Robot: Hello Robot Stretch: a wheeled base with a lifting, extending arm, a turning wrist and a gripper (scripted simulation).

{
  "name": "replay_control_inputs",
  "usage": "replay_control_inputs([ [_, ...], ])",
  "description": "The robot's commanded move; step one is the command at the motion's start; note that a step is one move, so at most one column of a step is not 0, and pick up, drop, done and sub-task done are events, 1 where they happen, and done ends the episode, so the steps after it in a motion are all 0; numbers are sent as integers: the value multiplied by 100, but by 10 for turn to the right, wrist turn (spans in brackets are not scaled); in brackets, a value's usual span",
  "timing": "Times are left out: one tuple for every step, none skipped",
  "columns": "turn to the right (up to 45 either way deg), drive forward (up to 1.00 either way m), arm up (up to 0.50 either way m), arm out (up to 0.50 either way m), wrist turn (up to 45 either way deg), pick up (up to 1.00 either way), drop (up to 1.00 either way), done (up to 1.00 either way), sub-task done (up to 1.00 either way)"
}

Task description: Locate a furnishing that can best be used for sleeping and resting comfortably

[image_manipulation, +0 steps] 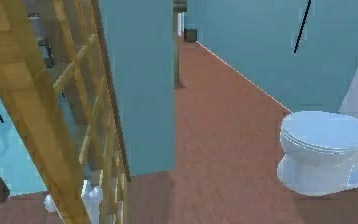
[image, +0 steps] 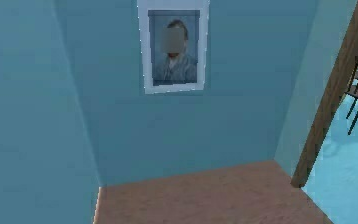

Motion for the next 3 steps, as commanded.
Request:
replay_control_inputs([
  [0, 40, 0, 0, 0, 0, 0, 0, 0],
  [450, 0, 0, 0, 0, 0, 0, 0, 0],
  [210, 0, 0, 0, 0, 0, 0, 0, 0],
])
